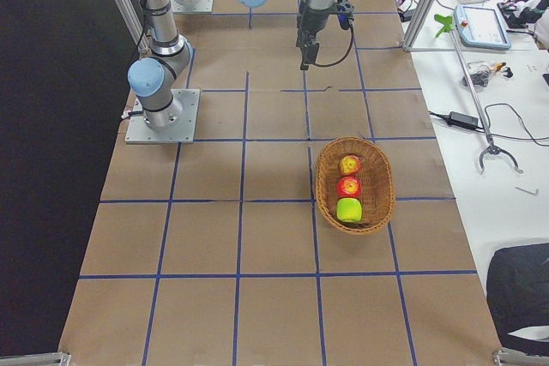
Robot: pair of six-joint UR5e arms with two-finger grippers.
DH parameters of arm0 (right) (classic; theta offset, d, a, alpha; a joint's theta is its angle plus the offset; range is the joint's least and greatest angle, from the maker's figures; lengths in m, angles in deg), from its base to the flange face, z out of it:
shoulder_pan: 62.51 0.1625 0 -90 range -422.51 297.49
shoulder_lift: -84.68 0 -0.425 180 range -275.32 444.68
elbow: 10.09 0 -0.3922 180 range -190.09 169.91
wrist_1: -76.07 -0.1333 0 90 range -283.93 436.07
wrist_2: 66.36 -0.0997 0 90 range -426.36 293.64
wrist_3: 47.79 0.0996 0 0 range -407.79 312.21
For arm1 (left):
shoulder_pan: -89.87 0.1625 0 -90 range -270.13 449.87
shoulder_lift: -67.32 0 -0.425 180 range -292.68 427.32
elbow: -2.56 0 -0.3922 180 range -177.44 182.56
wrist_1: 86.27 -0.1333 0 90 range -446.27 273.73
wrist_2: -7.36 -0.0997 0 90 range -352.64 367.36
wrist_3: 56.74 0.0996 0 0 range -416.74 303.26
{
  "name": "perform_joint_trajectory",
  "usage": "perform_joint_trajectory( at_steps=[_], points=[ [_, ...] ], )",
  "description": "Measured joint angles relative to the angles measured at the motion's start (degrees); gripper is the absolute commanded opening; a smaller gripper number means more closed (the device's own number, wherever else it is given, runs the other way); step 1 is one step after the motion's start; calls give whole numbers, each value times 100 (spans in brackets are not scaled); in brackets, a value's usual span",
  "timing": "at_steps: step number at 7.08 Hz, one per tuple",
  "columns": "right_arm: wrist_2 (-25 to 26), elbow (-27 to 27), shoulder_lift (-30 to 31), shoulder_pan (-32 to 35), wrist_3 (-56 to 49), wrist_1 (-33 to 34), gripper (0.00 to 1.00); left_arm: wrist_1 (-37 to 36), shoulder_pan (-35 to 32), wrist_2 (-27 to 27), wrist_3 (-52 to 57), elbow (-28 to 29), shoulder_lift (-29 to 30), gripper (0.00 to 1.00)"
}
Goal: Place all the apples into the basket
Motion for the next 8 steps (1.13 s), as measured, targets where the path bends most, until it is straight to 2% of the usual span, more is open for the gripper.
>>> perform_joint_trajectory(
  at_steps=[2,6,8],
  points=[
    [-104,136,213,214,611,-50,99,57,0,-5,20,0,-1,100],
    [-256,171,93,1872,2788,425,99,350,2,-1,127,20,-56,100],
    [-263,194,18,2377,3415,513,99,352,8,23,130,173,-10,100]
  ],
)
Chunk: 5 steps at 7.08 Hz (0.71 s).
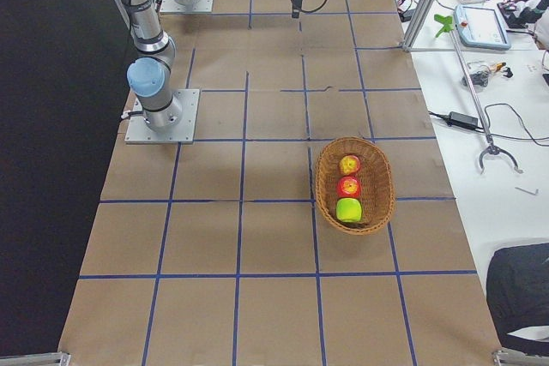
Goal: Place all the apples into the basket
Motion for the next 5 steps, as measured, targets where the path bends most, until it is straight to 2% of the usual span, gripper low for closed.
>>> perform_joint_trajectory(
  at_steps=[5],
  points=[
    [5,18,-25,100,132,-18,99,-8,15,-7,-14,43,38,100]
  ],
)
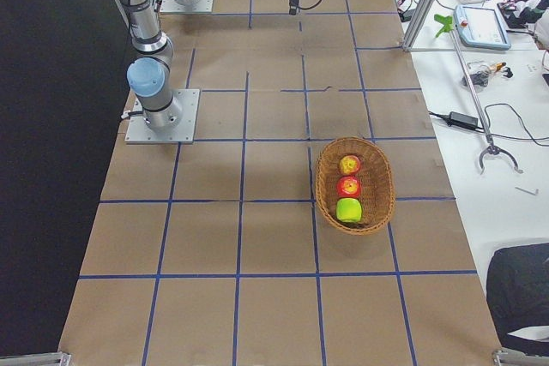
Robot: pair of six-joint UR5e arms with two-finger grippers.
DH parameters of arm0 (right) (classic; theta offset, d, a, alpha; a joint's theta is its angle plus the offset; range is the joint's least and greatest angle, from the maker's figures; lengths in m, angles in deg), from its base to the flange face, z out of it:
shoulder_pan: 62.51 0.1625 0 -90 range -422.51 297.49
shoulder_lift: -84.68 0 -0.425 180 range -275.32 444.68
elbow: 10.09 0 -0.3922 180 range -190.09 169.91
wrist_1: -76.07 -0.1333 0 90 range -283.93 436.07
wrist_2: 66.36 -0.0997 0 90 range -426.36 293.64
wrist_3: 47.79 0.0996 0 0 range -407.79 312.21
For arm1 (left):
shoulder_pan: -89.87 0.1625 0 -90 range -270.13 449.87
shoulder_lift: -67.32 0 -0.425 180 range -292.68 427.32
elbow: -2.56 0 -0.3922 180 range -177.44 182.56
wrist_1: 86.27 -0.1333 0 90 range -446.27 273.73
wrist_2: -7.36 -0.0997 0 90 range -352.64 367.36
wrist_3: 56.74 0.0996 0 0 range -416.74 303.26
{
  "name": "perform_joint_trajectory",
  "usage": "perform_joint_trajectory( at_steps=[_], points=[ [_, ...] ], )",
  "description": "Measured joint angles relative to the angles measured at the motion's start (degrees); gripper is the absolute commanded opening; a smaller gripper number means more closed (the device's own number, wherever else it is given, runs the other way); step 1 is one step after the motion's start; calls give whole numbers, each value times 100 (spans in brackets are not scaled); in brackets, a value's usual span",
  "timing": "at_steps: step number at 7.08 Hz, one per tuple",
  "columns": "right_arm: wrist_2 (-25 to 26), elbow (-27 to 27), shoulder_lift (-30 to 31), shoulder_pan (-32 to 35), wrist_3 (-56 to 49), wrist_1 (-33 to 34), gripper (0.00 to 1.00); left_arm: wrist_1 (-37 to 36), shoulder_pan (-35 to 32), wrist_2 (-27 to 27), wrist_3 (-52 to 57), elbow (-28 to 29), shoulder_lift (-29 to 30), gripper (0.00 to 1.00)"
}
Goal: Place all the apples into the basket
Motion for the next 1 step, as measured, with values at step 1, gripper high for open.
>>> perform_joint_trajectory(
  at_steps=[1],
  points=[
    [3,0,-1,2,-62,21,99,-5,2,9,-22,-24,0,100]
  ],
)
